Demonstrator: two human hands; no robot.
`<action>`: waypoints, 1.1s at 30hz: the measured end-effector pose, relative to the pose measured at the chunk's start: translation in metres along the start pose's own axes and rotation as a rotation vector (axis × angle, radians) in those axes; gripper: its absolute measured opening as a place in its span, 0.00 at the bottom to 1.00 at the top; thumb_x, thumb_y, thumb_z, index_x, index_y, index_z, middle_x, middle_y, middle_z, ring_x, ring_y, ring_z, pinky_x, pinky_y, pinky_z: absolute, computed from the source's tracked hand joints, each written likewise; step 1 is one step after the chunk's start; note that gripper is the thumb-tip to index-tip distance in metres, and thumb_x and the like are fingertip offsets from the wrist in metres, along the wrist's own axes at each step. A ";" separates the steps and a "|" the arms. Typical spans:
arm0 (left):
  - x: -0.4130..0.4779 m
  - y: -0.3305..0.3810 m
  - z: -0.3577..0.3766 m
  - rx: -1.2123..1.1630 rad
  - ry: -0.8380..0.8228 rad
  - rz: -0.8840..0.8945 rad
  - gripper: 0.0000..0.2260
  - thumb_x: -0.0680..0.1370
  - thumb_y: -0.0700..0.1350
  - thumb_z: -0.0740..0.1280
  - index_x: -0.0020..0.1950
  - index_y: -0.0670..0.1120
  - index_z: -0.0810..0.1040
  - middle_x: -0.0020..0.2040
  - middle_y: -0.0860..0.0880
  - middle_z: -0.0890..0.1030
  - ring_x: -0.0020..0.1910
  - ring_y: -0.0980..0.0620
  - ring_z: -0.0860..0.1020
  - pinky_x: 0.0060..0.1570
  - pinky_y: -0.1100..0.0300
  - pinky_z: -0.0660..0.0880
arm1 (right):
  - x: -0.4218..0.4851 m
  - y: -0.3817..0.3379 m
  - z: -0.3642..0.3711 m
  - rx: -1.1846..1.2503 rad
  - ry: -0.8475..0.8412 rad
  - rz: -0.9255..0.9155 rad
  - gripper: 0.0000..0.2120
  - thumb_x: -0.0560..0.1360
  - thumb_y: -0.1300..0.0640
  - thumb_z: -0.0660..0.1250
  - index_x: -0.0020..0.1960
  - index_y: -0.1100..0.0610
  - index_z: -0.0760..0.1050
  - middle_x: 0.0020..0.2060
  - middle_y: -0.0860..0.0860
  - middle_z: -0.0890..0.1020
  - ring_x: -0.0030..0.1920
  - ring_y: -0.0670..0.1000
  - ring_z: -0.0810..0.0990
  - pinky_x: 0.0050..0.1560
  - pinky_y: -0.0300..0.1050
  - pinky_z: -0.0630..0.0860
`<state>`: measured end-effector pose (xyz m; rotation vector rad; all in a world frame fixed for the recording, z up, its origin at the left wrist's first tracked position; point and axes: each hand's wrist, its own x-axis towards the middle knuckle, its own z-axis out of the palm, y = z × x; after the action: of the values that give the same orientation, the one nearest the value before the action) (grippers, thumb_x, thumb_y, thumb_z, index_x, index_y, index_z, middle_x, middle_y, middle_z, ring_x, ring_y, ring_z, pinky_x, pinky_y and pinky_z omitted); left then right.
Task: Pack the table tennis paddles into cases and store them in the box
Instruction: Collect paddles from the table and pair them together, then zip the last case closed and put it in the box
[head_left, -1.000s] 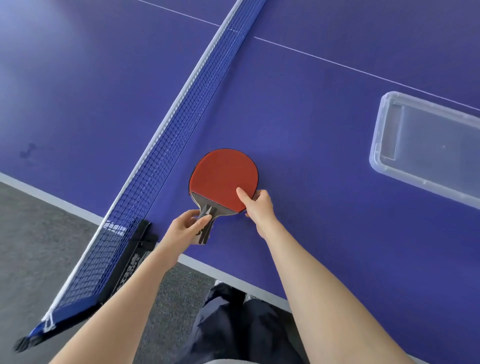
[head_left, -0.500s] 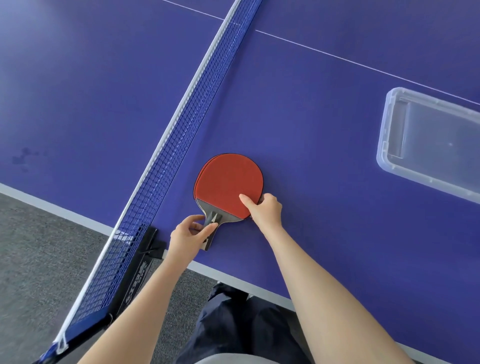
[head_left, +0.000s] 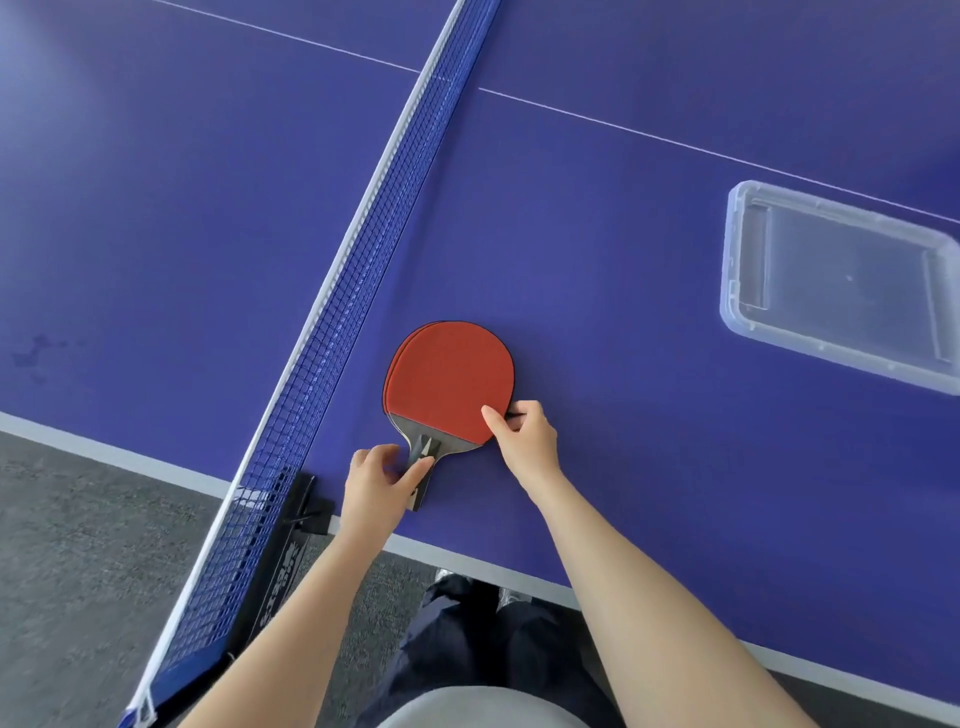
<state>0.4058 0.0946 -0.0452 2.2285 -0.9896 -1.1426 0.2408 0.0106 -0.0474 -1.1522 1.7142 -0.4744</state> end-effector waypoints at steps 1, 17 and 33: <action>-0.001 0.000 -0.003 0.019 0.015 0.011 0.22 0.75 0.53 0.70 0.64 0.42 0.74 0.56 0.47 0.71 0.48 0.49 0.74 0.51 0.58 0.70 | -0.002 0.001 -0.003 -0.011 -0.006 -0.002 0.18 0.75 0.46 0.67 0.57 0.57 0.71 0.45 0.49 0.77 0.47 0.48 0.75 0.40 0.36 0.69; -0.007 0.076 0.005 0.814 -0.078 0.751 0.28 0.78 0.60 0.63 0.72 0.45 0.66 0.72 0.51 0.68 0.72 0.49 0.64 0.70 0.54 0.59 | -0.058 0.040 -0.107 -0.864 -0.039 -0.175 0.23 0.80 0.48 0.59 0.71 0.58 0.62 0.67 0.53 0.68 0.65 0.54 0.70 0.63 0.47 0.69; -0.096 0.180 0.154 1.211 -0.544 1.004 0.27 0.79 0.61 0.59 0.72 0.47 0.64 0.71 0.50 0.69 0.72 0.49 0.64 0.73 0.54 0.56 | -0.142 0.124 -0.238 -0.724 0.206 0.086 0.26 0.80 0.46 0.59 0.73 0.57 0.61 0.70 0.53 0.67 0.68 0.54 0.69 0.65 0.47 0.70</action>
<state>0.1690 0.0426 0.0357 1.4431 -3.1398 -0.6500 -0.0166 0.1468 0.0386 -1.5564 2.1896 0.1126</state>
